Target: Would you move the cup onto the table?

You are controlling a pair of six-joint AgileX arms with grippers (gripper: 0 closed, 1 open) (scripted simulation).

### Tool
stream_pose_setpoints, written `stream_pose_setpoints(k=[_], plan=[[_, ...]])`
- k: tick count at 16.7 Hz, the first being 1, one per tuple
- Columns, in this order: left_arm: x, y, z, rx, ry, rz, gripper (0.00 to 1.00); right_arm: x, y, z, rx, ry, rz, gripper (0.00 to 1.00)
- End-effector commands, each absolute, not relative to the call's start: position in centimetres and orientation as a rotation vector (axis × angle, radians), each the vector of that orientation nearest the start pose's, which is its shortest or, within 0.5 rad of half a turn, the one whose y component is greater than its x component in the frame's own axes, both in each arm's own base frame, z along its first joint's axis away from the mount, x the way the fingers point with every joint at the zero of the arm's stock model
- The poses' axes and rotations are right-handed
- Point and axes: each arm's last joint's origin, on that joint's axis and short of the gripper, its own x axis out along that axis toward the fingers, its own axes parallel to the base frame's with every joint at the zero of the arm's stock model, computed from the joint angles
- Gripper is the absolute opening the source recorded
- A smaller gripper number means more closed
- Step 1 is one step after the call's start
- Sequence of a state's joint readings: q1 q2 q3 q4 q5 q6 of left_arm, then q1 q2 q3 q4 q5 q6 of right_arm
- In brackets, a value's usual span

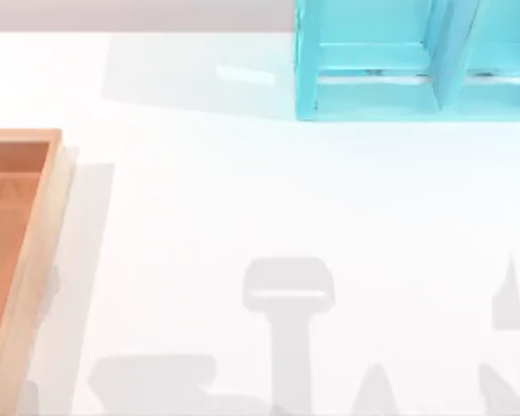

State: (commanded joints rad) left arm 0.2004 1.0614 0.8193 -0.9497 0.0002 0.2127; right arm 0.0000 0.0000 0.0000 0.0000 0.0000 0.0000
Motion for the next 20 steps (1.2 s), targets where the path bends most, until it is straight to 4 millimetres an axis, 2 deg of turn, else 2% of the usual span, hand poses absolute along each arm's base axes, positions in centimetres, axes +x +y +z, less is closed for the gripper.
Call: stream_pose_setpoints(k=[3,6,9,14,17,20], plan=[[21.0,5.4,24.5,0.043,1.424,0.018,1.0,10.6,-0.1,16.0,0.0,0.0,0.0,1.0],[22.9,6.8,25.4,0.027,1.531,-0.004,1.0,10.6,-0.1,16.0,0.0,0.0,0.0,1.0],[23.6,7.4,25.8,0.018,1.574,-0.013,1.0,10.6,-0.1,16.0,0.0,0.0,0.0,1.0],[23.6,7.3,25.8,0.021,1.571,-0.015,1.0,10.6,-0.1,16.0,0.0,0.0,0.0,1.0],[23.8,7.4,23.8,0.016,1.582,-0.015,1.0,10.6,-0.1,16.0,0.0,0.0,0.0,1.0],[24.1,7.6,20.3,0.02,1.565,-0.011,1.0,10.6,-0.1,16.0,0.0,0.0,0.0,1.0]])
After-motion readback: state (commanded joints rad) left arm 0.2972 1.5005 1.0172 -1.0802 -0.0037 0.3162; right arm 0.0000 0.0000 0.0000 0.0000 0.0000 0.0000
